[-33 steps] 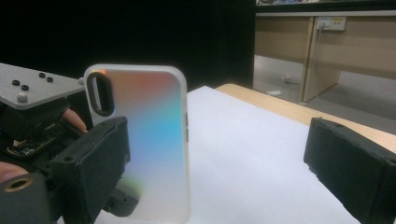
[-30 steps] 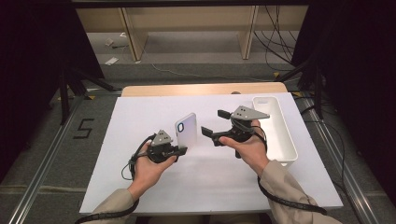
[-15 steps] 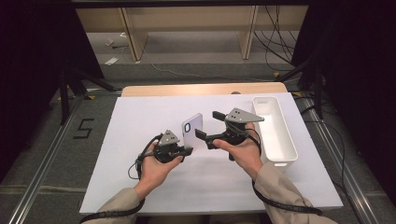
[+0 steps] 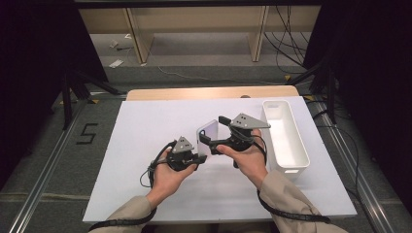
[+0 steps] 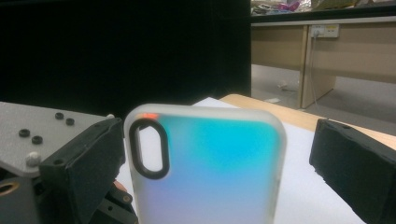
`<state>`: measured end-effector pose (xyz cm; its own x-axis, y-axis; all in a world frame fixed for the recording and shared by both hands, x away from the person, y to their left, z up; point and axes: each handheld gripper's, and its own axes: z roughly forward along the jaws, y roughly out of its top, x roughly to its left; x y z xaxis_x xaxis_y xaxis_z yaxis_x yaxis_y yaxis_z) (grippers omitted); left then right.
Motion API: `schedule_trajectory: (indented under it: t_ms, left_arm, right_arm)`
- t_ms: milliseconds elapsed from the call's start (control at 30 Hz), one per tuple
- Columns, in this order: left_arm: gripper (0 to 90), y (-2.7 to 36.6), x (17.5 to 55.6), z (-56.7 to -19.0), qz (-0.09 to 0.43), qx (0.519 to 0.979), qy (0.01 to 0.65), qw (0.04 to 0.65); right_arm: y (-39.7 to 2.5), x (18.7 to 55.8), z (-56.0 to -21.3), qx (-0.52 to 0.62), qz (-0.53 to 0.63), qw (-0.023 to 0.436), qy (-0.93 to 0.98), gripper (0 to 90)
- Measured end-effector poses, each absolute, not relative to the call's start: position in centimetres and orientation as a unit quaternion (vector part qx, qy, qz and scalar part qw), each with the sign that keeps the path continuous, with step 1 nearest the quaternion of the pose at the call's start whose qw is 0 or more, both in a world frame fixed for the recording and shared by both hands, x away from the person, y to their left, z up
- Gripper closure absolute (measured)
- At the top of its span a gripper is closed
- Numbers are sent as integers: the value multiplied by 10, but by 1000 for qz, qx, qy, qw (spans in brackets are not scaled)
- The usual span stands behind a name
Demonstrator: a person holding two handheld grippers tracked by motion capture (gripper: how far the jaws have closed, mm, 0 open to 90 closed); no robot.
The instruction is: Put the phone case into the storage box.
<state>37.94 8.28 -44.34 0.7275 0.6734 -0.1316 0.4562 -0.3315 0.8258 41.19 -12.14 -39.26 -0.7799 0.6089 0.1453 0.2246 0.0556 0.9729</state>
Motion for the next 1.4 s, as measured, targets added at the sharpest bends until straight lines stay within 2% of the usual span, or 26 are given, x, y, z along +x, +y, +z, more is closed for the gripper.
schedule_trajectory:
  t_ms: [600, 1167, 1300, 1400]
  left_arm:
    - [806, 78, 379, -444, 121, 809, 350, 457]
    - [792, 78, 380, -444, 120, 809, 341, 463]
    - [696, 77, 380, -444, 117, 811, 327, 471]
    - [531, 78, 380, -443, 120, 815, 312, 473]
  right_arm:
    - [-116, 407, -396, 304, 623, 168, 701, 175]
    - [-115, 404, -394, 300, 620, 179, 703, 188]
    - [-116, 404, -392, 297, 620, 182, 703, 189]
    - [-118, 403, -389, 297, 621, 184, 701, 189]
